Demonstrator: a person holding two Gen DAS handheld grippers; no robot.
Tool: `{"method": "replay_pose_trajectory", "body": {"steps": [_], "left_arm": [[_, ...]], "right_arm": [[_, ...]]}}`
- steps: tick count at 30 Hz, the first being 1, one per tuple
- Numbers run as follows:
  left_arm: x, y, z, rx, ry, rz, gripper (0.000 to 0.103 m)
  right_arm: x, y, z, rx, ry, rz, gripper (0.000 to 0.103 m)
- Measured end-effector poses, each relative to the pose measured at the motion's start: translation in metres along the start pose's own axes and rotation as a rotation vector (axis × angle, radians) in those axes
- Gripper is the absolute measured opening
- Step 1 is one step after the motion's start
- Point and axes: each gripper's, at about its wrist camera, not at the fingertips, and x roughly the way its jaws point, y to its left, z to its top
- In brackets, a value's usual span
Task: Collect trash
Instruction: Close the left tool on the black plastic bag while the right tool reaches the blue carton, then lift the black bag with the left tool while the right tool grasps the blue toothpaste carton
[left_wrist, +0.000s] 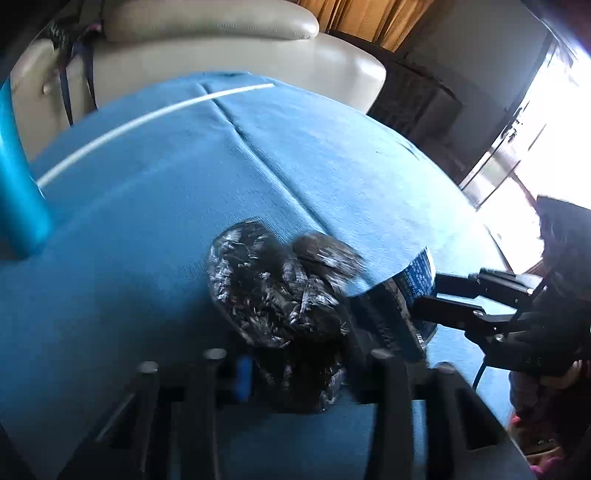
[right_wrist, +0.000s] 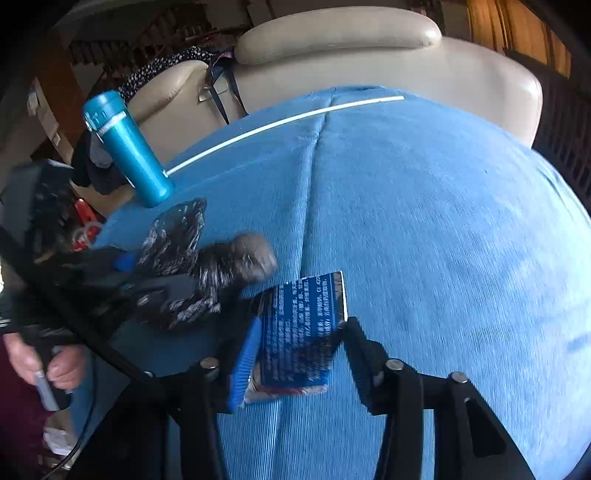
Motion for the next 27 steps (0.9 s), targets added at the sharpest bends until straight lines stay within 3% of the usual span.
{"method": "replay_pose_trajectory", "body": {"steps": [5,9,11,15,16,18,19,23,27], "left_arm": [[-0.01,-0.006,-0.009,-0.004,0.001,0.02,0.025],[-0.027,-0.01,-0.023,-0.021,-0.004,0.007,0.024],[-0.036,-0.012,-0.032,-0.024,-0.002,-0.012,0.024],[-0.052,-0.015,-0.051,-0.02,0.016,0.007,0.025],[-0.054,-0.014,-0.052,-0.02,0.015,0.015,0.029],[-0.059,-0.013,-0.054,-0.026,0.013,0.029,0.05],[-0.062,-0.012,-0.055,-0.033,0.001,0.039,0.066],[-0.072,-0.011,-0.05,-0.033,-0.031,0.041,0.069],[-0.061,-0.013,-0.045,-0.014,0.005,0.047,0.071]], "right_arm": [[-0.019,-0.016,-0.028,0.081,0.08,0.051,0.039],[-0.029,-0.025,-0.057,0.22,0.216,0.21,0.041],[-0.04,-0.026,-0.064,0.231,0.209,0.228,0.066],[-0.068,-0.028,-0.058,0.176,0.091,0.151,0.071],[-0.071,-0.027,-0.055,0.156,0.069,0.132,0.075],[-0.071,-0.021,-0.044,0.097,0.039,0.095,0.077],[-0.069,-0.017,-0.04,0.069,0.03,0.083,0.077],[-0.042,-0.004,-0.028,-0.002,0.076,0.038,0.077],[-0.011,0.015,-0.024,-0.1,0.13,-0.022,0.077]]}}
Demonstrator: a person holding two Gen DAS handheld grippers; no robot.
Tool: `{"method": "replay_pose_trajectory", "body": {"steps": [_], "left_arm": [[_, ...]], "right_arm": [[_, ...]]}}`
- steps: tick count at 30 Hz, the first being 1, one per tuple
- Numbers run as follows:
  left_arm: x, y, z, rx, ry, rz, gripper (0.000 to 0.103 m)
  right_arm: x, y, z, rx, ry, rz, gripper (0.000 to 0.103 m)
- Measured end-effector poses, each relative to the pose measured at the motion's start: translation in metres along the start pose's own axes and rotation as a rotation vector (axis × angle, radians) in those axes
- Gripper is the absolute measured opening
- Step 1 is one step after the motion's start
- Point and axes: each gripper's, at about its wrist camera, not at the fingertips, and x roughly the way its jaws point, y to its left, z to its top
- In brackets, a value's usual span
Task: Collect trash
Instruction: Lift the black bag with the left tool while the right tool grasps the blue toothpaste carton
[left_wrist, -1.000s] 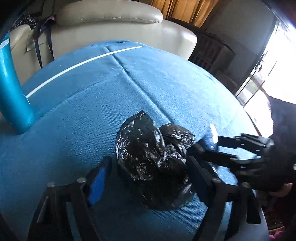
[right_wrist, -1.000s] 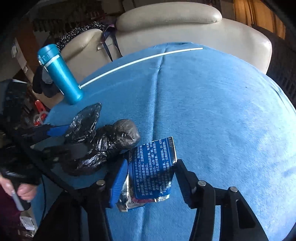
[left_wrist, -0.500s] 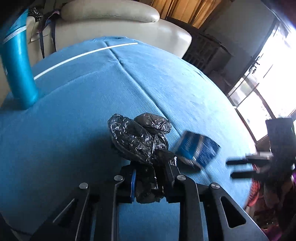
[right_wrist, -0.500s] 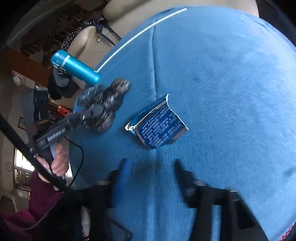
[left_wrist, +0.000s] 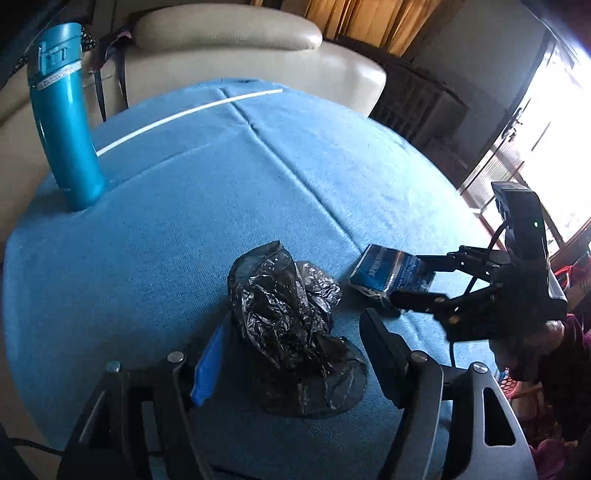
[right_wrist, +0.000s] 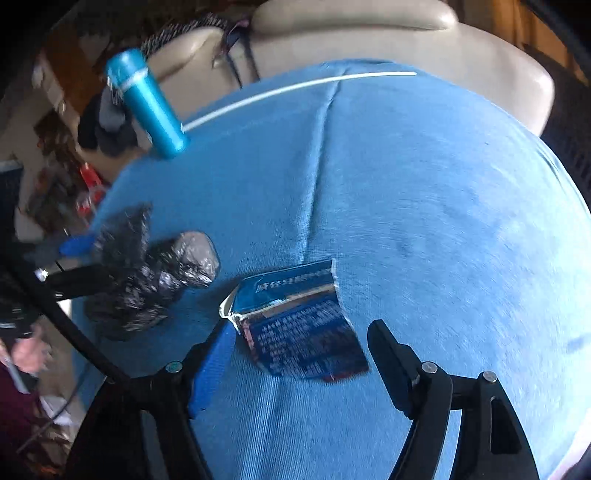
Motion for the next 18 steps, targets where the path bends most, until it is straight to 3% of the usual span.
{"method": "replay_pose_trajectory", "body": {"steps": [6,7,8,9,11,14,18], "left_arm": [[0.023,-0.004,-0.003,0.03,0.025,0.037,0.071],[0.028,-0.003,-0.004,0.02,0.034,0.033,0.065],[0.032,-0.003,-0.006,0.017,0.044,0.034,0.047],[0.038,-0.003,-0.008,0.011,0.064,0.039,0.041],[0.038,-0.003,-0.01,-0.004,0.043,0.043,0.041],[0.035,-0.007,-0.011,-0.025,0.028,0.052,0.04],[0.022,-0.016,-0.013,-0.034,0.0,0.055,0.04]], "right_arm": [[0.018,0.019,-0.002,-0.102,-0.019,-0.077,0.077],[0.017,0.02,-0.002,-0.111,-0.023,-0.081,0.077],[0.015,0.021,-0.005,-0.129,-0.032,-0.095,0.073],[0.013,0.022,-0.007,-0.138,-0.039,-0.105,0.058],[0.008,0.021,-0.01,-0.154,-0.054,-0.117,0.035],[0.0,0.01,-0.014,-0.105,-0.063,-0.064,0.025],[-0.014,-0.01,-0.025,-0.003,-0.098,0.018,0.022]]}}
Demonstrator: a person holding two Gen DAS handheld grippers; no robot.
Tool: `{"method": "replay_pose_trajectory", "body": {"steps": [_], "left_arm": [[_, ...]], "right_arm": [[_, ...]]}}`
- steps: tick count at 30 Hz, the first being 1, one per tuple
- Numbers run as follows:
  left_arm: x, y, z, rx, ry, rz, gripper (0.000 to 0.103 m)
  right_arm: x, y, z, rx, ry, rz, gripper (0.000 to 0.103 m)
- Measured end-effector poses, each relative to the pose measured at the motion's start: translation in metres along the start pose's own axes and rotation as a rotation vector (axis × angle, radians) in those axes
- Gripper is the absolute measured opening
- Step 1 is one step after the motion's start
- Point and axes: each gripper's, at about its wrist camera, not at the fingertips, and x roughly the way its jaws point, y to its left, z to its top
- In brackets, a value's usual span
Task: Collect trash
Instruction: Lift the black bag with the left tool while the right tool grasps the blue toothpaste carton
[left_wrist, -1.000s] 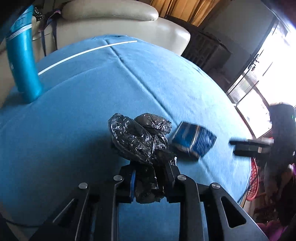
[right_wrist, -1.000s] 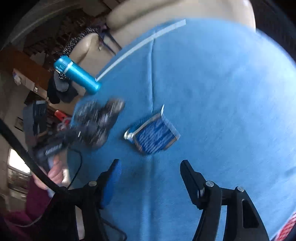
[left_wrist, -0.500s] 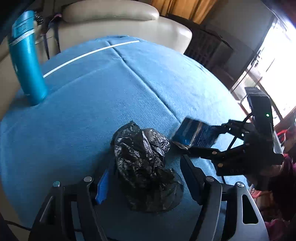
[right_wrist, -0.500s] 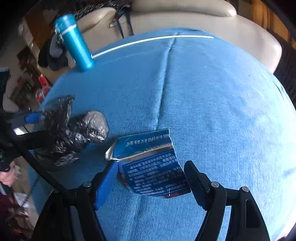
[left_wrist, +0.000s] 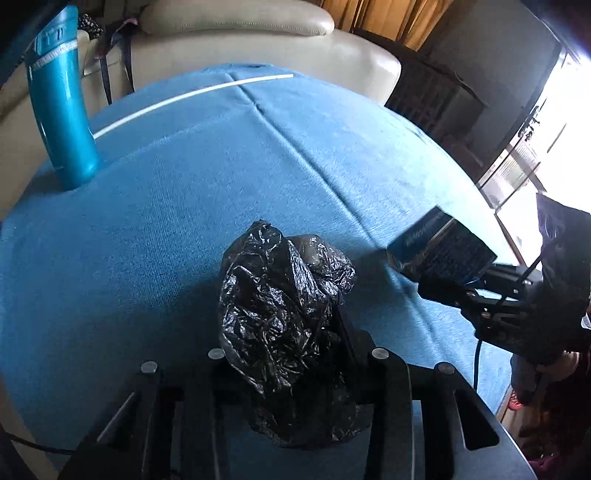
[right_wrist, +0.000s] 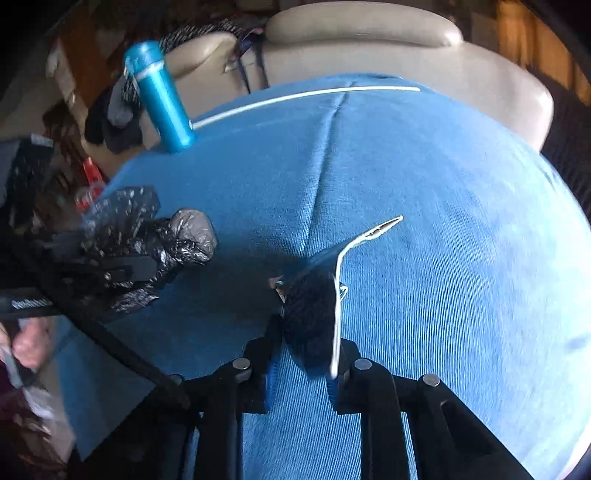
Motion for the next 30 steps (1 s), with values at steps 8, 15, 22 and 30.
{"method": "replay_pose_trajectory", "body": {"steps": [8,15,22,30], "left_arm": [[-0.034,-0.031,0.0,0.009,-0.075,0.014,0.04],[-0.052,-0.058,-0.006,0.044,-0.11,0.027,0.04],[-0.049,-0.062,-0.01,0.004,-0.104,0.024,0.04],[-0.052,-0.051,-0.01,-0.018,-0.119,0.059,0.04]], "right_arm": [[-0.063,-0.036,-0.037,0.154,-0.121,0.098,0.02],[-0.078,-0.044,-0.066,0.222,-0.116,0.07,0.021],[-0.096,-0.067,-0.078,0.3,-0.116,0.075,0.085],[-0.056,-0.035,-0.031,0.166,-0.087,-0.019,0.085]]}}
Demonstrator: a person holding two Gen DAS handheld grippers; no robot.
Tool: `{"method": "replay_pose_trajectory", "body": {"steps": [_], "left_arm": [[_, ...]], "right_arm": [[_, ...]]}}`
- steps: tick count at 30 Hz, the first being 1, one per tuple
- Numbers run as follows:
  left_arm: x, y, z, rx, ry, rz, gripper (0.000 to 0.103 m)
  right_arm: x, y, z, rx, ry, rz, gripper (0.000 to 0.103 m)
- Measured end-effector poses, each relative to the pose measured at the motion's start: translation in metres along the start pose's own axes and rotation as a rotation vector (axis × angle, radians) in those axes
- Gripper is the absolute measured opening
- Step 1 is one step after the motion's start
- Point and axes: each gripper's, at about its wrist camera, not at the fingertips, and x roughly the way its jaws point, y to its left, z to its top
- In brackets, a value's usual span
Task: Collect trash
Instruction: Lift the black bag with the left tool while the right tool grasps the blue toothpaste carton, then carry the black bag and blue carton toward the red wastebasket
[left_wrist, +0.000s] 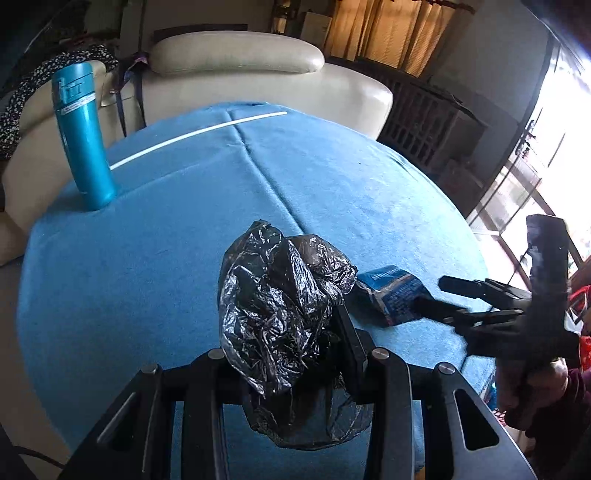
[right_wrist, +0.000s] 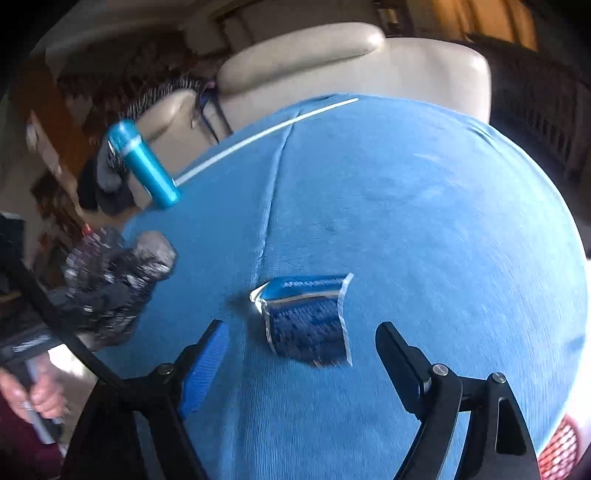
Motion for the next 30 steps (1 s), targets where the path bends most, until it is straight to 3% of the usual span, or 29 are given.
{"method": "replay_pose_trajectory", "body": {"steps": [6,10,17,24,30], "left_arm": [[-0.006,0.009,-0.001,-0.018,-0.013,0.014,0.04],[-0.01,0.004,-0.004,-0.01,-0.022,0.018,0.04],[-0.016,-0.016,-0.003,0.022,-0.043,0.038,0.04],[-0.032,-0.047,-0.005,0.085,-0.079,0.111,0.04],[-0.044,-0.078,-0.007,0.148,-0.111,0.169,0.04]], "right_arm": [[0.044,0.031,0.009,-0.149,0.081,-0.177,0.085],[0.059,0.031,0.008,-0.131,0.096,-0.212,0.074],[0.031,0.006,-0.005,-0.036,0.051,-0.162,0.072],[-0.034,-0.012,-0.027,0.05,-0.048,-0.054,0.072],[-0.089,-0.017,-0.051,0.074,-0.145,-0.012,0.072]]}}
